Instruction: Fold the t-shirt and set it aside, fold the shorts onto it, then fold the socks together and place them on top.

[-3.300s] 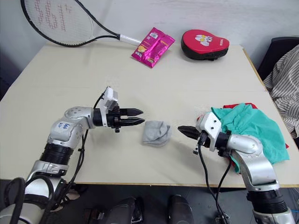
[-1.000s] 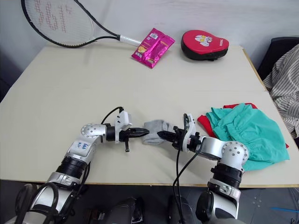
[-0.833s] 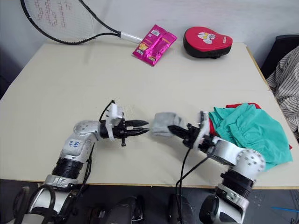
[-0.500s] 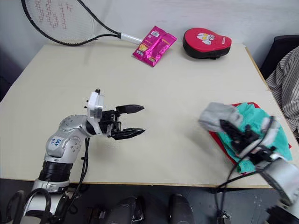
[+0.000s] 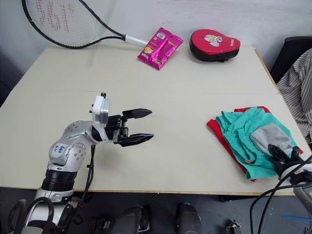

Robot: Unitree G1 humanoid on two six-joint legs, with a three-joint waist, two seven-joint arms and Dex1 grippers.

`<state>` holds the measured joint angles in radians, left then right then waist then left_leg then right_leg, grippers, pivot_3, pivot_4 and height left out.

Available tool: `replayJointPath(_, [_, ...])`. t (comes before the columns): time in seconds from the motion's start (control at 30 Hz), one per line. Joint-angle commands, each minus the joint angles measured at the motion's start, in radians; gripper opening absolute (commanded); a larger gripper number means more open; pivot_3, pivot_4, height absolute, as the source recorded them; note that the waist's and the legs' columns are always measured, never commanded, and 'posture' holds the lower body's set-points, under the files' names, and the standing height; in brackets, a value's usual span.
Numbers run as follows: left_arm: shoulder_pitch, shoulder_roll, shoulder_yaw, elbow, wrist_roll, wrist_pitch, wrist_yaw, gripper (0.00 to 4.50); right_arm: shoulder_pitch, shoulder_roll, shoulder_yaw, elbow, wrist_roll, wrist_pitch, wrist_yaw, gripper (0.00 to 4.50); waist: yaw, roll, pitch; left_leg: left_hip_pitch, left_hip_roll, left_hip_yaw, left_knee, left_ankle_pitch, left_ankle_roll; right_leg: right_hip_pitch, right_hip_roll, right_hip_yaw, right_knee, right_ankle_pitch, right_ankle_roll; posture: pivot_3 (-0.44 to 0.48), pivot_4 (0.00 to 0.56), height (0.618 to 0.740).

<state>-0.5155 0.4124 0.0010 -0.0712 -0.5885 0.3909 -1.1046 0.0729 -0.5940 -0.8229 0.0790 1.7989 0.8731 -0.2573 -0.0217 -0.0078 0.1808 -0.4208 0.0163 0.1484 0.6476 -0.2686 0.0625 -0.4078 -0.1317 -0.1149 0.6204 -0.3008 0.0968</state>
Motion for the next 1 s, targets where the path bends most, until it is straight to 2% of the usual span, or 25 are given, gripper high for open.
replayJointPath(0.03, [-0.003,0.017,0.013,-0.05,-0.038,0.012,-0.017,4.5,0.066,-0.047,-0.024,-0.045,-0.008,0.022,0.014,1.2,0.002,0.0,0.0,0.0,0.0,0.0,0.0,0.0,0.0,0.0,0.0,0.0,0.0,0.0,0.0,0.0,0.15,0.74])
replayJointPath(0.1, [-0.001,0.027,0.02,-0.048,-0.045,0.025,-0.021,4.5,0.158,-0.105,-0.05,-0.087,-0.051,0.065,0.062,1.88,0.014,0.0,0.0,0.0,0.0,0.0,0.0,0.0,0.0,0.0,0.0,0.0,0.0,0.0,0.0,0.0,0.15,0.74])
replayJointPath(0.2, [0.006,0.047,0.032,-0.048,-0.056,0.054,-0.011,4.5,0.355,-0.267,-0.048,-0.168,-0.343,0.071,0.328,2.88,0.03,0.005,-0.001,-0.001,-0.001,0.0,0.0,-0.001,0.001,0.0,-0.001,0.0,-0.002,0.0,0.0,0.0,0.15,0.74])
replayJointPath(0.27, [0.017,0.066,0.047,-0.043,-0.047,0.071,0.017,4.5,0.475,-0.331,-0.069,-0.199,-0.585,-0.097,0.556,3.58,0.037,0.003,-0.001,-0.001,-0.001,0.0,0.0,-0.001,0.002,0.001,0.0,0.0,-0.003,0.001,0.001,0.0,0.15,0.74])
replayJointPath(0.33, [0.036,0.09,0.063,-0.04,-0.029,0.063,0.031,4.5,0.549,-0.36,-0.079,-0.222,-0.823,-0.353,0.799,4.31,0.044,0.003,-0.001,-0.001,-0.001,0.0,0.001,-0.002,0.004,0.001,0.001,0.0,-0.005,0.002,0.004,0.0,0.15,0.74])
replayJointPath(0.37, [0.048,0.103,0.071,-0.038,-0.011,0.042,0.041,4.5,0.562,-0.375,-0.07,-0.222,-0.931,-0.478,0.89,4.46,0.043,0.003,-0.001,-0.001,-0.001,0.001,0.0,-0.002,0.003,0.001,0.002,0.001,-0.006,0.002,0.004,0.0,0.15,0.74])
replayJointPath(0.47, [0.088,0.143,0.096,-0.041,0.028,-0.009,0.06,4.5,0.527,-0.44,0.011,-0.201,-1.169,-0.732,1.061,4.46,0.031,0.002,0.0,0.001,0.0,0.003,0.0,-0.003,0.001,0.001,0.002,0.003,-0.006,0.003,0.005,0.0,0.15,0.74])
replayJointPath(0.57, [0.139,0.18,0.128,-0.064,0.032,-0.023,0.07,4.5,0.359,-0.459,0.11,-0.229,-1.171,-0.748,1.109,4.46,0.021,-0.001,0.001,0.002,0.001,0.003,0.0,-0.004,-0.005,0.001,0.002,0.002,-0.006,0.004,0.004,0.0,0.15,0.74])
replayJointPath(0.67, [0.217,0.229,0.157,-0.088,0.078,-0.067,0.085,4.5,0.138,-0.448,0.287,-0.293,-1.191,-0.769,1.137,4.46,0.019,-0.001,0.002,0.002,0.002,0.002,0.0,-0.003,-0.005,0.001,0.002,0.002,-0.006,0.004,0.001,0.0,0.15,0.74])
replayJointPath(0.77, [0.304,0.276,0.182,-0.086,0.152,-0.143,0.108,4.5,-0.033,-0.406,0.492,-0.336,-1.241,-0.795,1.208,4.46,0.021,-0.001,0.002,0.002,0.003,0.002,-0.001,-0.002,-0.004,-0.001,0.001,0.001,-0.004,0.002,-0.002,0.0,0.15,0.74])
replayJointPath(0.87, [0.406,0.301,0.233,-0.06,0.232,-0.26,0.143,4.5,-0.197,-0.285,0.734,-0.242,-1.378,-0.948,1.321,4.46,0.023,-0.001,0.002,0.0,0.003,0.0,0.0,-0.002,-0.006,-0.001,0.001,-0.002,-0.003,0.001,-0.004,0.0,0.15,0.74])
replayJointPath(1.0, [0.499,0.299,0.281,-0.039,0.266,-0.348,0.176,4.5,-0.302,-0.152,0.855,-0.019,-1.486,-1.143,1.4,4.46,0.026,-0.001,0.002,0.0,0.002,-0.001,0.0,-0.005,-0.009,-0.001,-0.001,-0.003,-0.003,0.001,-0.004,0.0,0.15,0.74])
